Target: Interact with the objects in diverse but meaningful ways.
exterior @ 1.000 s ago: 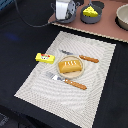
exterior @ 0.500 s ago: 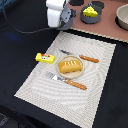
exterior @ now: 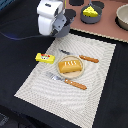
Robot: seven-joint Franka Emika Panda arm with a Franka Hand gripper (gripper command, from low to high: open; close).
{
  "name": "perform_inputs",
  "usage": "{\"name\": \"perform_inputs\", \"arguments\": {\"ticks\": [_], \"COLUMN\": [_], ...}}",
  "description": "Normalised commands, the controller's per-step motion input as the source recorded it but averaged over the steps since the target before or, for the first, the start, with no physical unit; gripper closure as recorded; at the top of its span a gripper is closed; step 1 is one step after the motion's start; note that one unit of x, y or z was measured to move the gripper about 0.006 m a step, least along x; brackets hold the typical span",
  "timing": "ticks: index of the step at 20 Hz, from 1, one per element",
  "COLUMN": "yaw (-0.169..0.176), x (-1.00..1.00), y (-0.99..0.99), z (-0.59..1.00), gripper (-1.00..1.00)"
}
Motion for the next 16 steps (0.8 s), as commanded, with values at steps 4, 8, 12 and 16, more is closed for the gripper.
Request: {"name": "perform_inputs", "arguments": {"ticks": [4, 8, 12, 16], "yaw": [0.037, 0.036, 0.065, 0.055], "x": [-0.16, -0.28, -0.46, -0.55], "y": [-0.38, -0.25, -0.14, -0.14], "z": [-0.14, -0.22, -0.27, -0.32], "gripper": [1.0, 1.0, 1.0, 1.0]}}
